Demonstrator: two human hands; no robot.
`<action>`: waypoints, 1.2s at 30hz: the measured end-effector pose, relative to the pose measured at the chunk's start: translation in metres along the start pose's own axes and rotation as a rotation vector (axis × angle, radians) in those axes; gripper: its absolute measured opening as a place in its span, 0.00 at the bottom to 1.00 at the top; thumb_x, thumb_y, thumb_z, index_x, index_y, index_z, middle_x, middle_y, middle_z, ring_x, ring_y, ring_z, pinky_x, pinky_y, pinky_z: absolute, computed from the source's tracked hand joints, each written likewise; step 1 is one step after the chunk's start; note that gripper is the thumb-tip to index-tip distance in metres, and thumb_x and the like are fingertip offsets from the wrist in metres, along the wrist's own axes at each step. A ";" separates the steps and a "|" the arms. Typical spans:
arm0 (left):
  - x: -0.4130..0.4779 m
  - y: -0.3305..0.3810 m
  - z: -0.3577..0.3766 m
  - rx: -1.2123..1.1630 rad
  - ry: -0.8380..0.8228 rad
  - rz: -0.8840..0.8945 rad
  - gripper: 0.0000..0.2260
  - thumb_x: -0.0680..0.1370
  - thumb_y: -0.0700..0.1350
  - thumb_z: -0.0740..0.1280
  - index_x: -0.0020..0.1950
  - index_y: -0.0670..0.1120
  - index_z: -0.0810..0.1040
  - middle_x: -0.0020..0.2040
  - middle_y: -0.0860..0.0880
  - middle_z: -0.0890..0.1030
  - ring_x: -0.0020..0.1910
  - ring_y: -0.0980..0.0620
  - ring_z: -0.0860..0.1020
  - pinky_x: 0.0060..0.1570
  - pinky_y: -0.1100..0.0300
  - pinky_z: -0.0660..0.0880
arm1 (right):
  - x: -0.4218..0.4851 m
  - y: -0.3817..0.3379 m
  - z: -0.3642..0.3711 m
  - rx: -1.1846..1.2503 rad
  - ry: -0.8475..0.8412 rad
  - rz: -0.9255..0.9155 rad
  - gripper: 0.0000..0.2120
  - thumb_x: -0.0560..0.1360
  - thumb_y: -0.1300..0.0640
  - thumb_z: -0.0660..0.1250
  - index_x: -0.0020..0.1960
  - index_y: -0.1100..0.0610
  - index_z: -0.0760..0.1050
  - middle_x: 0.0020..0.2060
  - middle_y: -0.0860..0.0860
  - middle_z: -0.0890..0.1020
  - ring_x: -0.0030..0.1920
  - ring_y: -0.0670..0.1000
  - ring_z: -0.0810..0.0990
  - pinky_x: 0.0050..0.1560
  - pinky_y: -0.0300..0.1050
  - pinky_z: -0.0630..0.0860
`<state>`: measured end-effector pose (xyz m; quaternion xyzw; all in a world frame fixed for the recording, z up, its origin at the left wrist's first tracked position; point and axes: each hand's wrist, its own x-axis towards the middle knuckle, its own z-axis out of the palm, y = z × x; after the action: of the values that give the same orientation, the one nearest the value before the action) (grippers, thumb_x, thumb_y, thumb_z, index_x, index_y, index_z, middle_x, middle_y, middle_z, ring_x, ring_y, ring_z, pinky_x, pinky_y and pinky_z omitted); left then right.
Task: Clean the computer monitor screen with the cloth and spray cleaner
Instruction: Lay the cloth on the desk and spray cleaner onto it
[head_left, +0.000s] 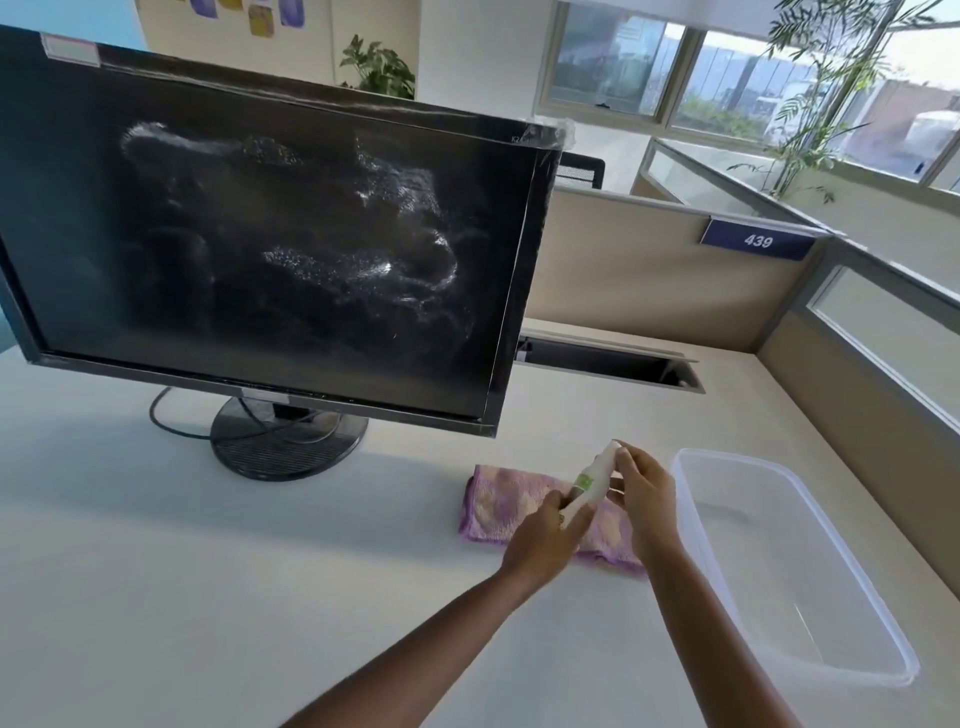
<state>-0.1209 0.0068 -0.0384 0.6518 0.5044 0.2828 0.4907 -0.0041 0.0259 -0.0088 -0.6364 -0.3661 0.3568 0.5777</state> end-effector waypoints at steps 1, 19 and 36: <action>-0.001 -0.002 0.003 0.126 0.043 0.043 0.18 0.79 0.54 0.57 0.63 0.43 0.67 0.56 0.42 0.79 0.47 0.44 0.80 0.38 0.58 0.74 | 0.000 0.003 0.000 0.009 0.007 0.011 0.12 0.80 0.58 0.58 0.60 0.61 0.74 0.52 0.58 0.79 0.46 0.55 0.79 0.40 0.40 0.77; 0.001 -0.007 0.015 -0.059 -0.041 0.055 0.21 0.79 0.46 0.61 0.69 0.43 0.60 0.67 0.44 0.73 0.63 0.44 0.74 0.59 0.53 0.75 | -0.008 0.021 0.003 -0.199 -0.303 0.000 0.33 0.73 0.56 0.69 0.67 0.37 0.53 0.53 0.56 0.76 0.45 0.52 0.81 0.36 0.34 0.77; 0.015 -0.027 -0.057 0.399 0.138 -0.169 0.12 0.78 0.43 0.58 0.57 0.42 0.76 0.58 0.41 0.77 0.57 0.42 0.76 0.53 0.54 0.73 | -0.011 0.045 0.007 -0.820 -0.454 -0.121 0.33 0.72 0.67 0.62 0.71 0.47 0.55 0.31 0.56 0.73 0.25 0.50 0.69 0.27 0.44 0.71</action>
<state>-0.1747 0.0414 -0.0446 0.6705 0.6355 0.1792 0.3383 -0.0133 0.0164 -0.0534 -0.6957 -0.6300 0.2785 0.2038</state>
